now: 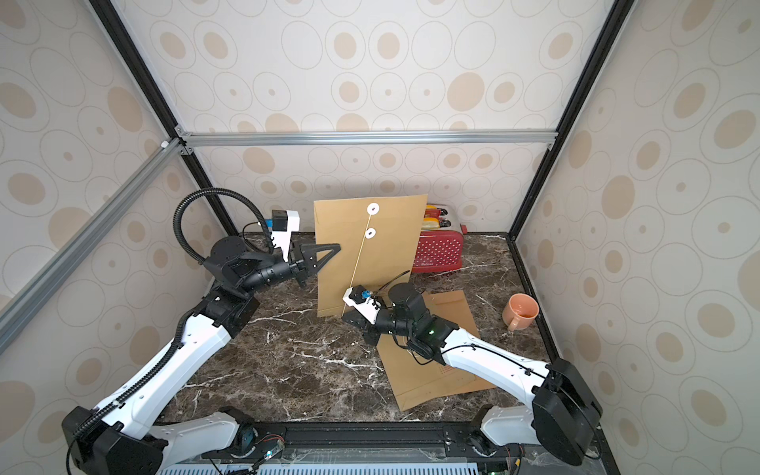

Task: Close the mouth of the file bag
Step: Close the file bag.

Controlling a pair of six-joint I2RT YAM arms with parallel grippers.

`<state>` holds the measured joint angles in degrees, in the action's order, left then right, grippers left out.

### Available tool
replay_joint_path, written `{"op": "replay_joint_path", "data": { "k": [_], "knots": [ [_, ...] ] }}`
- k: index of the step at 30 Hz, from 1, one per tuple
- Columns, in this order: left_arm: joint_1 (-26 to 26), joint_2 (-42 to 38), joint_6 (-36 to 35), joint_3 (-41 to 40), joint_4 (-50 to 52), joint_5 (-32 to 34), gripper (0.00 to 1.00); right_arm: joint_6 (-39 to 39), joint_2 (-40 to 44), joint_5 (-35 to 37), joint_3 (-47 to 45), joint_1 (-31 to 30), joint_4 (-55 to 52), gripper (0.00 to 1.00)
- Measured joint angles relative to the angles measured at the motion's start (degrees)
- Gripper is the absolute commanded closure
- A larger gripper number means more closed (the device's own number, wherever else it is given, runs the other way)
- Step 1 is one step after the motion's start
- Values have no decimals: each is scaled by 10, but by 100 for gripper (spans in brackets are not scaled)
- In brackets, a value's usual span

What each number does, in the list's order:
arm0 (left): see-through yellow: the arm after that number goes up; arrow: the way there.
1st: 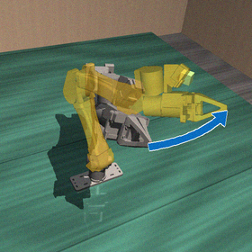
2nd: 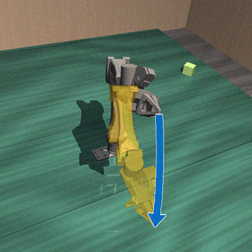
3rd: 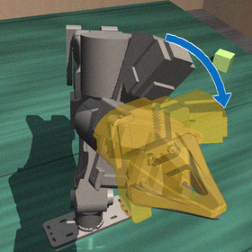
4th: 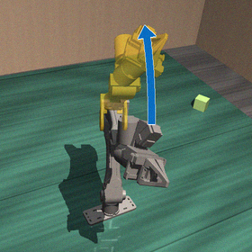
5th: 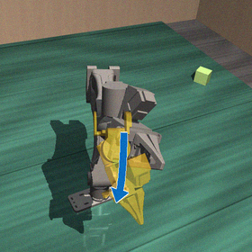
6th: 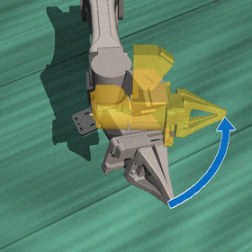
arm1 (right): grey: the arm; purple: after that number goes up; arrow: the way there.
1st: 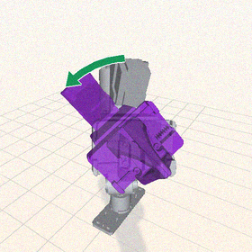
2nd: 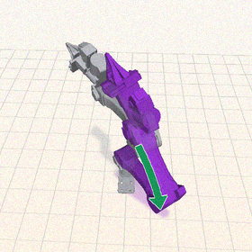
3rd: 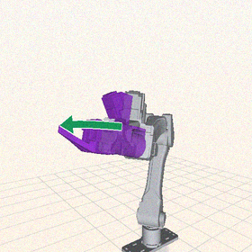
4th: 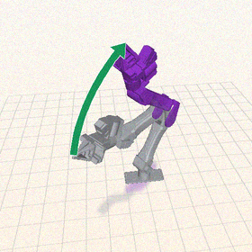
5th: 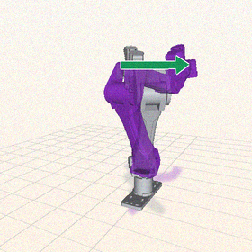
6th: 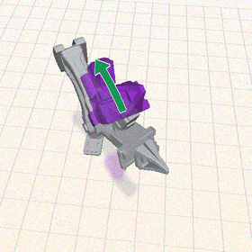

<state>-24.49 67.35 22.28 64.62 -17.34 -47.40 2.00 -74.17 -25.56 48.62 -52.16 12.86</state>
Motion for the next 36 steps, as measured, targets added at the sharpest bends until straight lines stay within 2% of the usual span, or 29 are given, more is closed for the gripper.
{"op": "replay_joint_path", "data": {
  "k": [10, 14, 21, 27, 36],
  "knots": [
    [0, 2, 7, 0, -2, -1, 100, 13, -14, 9, 17, -9, 19, 100],
    [0, 2, 9, 0, -2, -1, 100, 33, -5, 24, -7, -1, 47, 100],
    [0, 2, 13, 0, -7, -5, 100, 88, 29, 15, -68, 84, 69, 100],
    [0, 2, 19, 0, -15, -9, 100, 98, 77, 14, -89, 117, 63, 100],
    [0, 2, 24, 0, -16, -10, 100, 122, 111, -10, -109, 211, 39, 100]
  ]
}}
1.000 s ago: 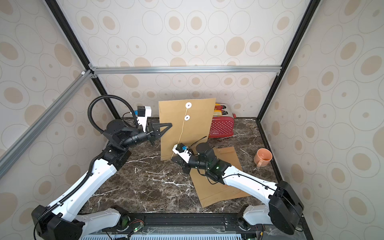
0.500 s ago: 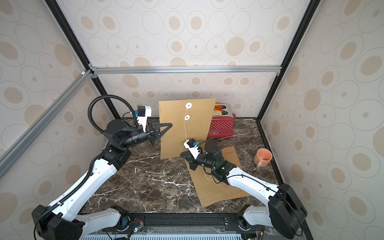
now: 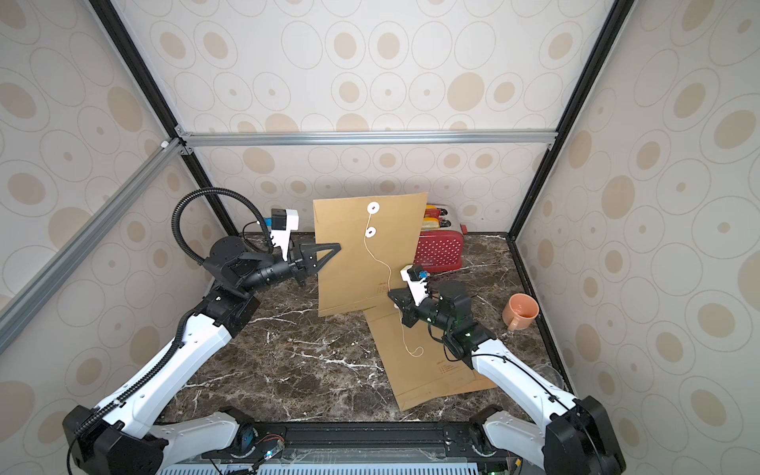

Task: Close the mouth of the file bag
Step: Close the file bag.

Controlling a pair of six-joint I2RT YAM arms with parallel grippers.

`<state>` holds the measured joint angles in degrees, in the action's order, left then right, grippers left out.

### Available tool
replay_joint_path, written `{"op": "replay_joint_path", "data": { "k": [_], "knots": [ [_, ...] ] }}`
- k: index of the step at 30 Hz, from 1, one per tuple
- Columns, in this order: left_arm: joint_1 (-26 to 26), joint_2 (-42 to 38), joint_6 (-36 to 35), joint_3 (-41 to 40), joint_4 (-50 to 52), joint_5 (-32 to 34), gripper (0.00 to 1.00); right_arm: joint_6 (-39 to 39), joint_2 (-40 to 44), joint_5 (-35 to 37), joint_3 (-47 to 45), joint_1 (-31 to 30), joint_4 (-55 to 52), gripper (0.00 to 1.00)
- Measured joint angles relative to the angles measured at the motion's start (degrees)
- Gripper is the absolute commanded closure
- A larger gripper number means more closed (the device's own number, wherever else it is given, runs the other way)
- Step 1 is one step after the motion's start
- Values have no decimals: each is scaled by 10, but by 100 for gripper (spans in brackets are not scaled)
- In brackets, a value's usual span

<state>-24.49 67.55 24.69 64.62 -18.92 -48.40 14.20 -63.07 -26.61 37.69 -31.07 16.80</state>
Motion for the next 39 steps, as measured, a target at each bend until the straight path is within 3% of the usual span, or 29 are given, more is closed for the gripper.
{"op": "replay_joint_path", "data": {
  "k": [12, 17, 23, 30, 39],
  "knots": [
    [0, 0, 1, -2, -3, -2, 100, 2, 17, -32, -16, 71, -30, 100],
    [0, 1, 2, -2, -3, -4, 100, -7, 25, -51, 4, 73, -72, 100],
    [0, 1, -3, -2, 10, -3, 100, -31, 40, -48, 101, 100, -175, 100],
    [0, 1, -5, -2, 14, -3, 100, -26, 23, -84, 221, 227, -225, 100],
    [0, 6, 0, -2, 14, -7, 100, -33, -36, -110, 337, 271, -295, 100]
  ]
}}
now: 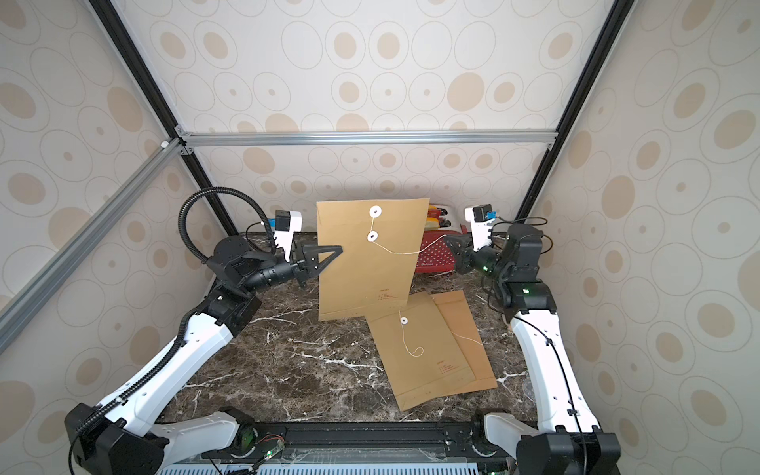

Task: Close the mouth of the file bag
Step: Close the file bag.

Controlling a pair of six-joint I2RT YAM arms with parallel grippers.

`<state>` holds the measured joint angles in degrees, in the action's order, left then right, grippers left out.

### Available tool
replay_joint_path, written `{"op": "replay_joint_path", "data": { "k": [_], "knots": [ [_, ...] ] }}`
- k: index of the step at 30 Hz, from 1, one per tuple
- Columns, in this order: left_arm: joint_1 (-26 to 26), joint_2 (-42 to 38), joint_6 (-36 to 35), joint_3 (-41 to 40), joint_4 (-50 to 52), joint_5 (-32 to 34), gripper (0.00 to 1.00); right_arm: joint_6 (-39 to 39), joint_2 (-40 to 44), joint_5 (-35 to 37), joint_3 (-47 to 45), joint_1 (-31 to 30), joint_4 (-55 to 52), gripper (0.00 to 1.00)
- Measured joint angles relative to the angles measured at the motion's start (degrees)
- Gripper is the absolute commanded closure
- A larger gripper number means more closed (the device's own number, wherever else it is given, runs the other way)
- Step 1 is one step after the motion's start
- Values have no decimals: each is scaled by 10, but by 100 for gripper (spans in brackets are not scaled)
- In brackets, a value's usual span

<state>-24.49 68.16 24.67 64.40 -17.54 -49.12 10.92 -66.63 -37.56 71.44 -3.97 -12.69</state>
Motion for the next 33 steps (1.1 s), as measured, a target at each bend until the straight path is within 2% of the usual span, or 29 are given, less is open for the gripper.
{"op": "replay_joint_path", "data": {
  "k": [12, 23, 33],
  "knots": [
    [0, 10, 7, 0, -8, -7, 100, 7, -39, -14, 61, 34, -28, 100],
    [0, 10, 9, 0, -9, -9, 100, 11, -43, -13, 85, 38, -39, 100],
    [0, 11, 11, 0, -12, -9, 100, 18, -66, -16, 143, 38, -52, 100]
  ]
}}
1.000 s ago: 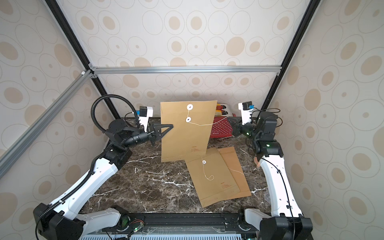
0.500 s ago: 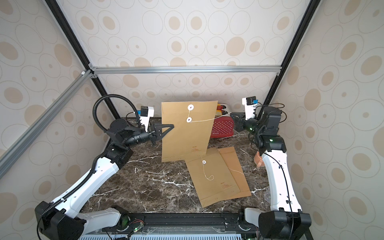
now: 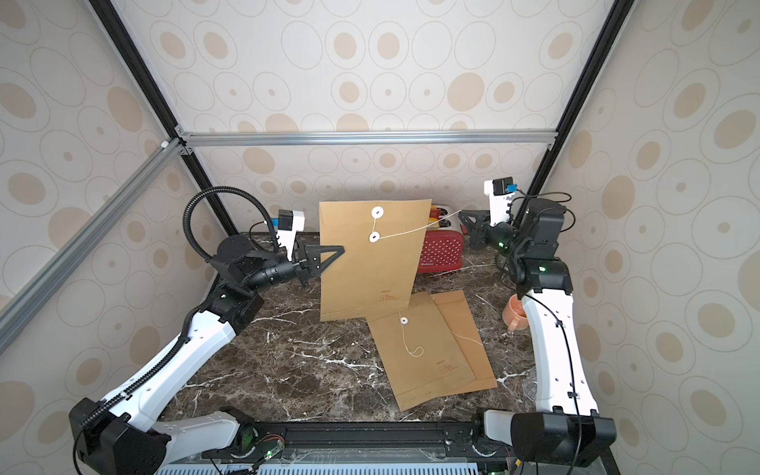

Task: Close the mouth of the file bag
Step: Close the file bag.

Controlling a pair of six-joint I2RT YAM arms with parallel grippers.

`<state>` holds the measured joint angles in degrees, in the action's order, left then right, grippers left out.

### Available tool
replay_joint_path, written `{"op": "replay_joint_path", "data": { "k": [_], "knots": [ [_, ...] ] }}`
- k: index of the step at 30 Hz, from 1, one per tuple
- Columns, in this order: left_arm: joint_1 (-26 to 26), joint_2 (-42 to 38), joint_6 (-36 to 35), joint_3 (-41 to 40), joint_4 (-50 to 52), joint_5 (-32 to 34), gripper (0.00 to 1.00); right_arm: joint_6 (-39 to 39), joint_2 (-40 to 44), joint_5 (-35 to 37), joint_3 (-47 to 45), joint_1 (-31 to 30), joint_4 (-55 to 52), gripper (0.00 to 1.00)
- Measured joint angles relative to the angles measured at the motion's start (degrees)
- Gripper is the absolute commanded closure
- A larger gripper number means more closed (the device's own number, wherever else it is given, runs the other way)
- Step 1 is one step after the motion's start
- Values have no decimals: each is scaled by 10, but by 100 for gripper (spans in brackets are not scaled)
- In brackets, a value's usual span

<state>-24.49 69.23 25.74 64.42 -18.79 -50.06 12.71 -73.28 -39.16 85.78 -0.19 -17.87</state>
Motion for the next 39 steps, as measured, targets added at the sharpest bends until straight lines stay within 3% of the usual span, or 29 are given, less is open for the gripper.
{"op": "replay_joint_path", "data": {
  "k": [11, 20, 33, 39],
  "knots": [
    [0, 11, -9, 0, 17, 3, 100, 8, 1, -17, 20, -2, 6, 100],
    [0, 15, -22, 6, 42, 5, 100, -8, -49, 0, 143, -70, -12, 100],
    [-4, 31, -24, 8, 47, 5, 100, -58, -199, 50, 370, -178, -104, 100],
    [-9, 31, -24, 8, 47, 7, 100, -51, -211, 47, 393, -189, -93, 100]
  ]
}}
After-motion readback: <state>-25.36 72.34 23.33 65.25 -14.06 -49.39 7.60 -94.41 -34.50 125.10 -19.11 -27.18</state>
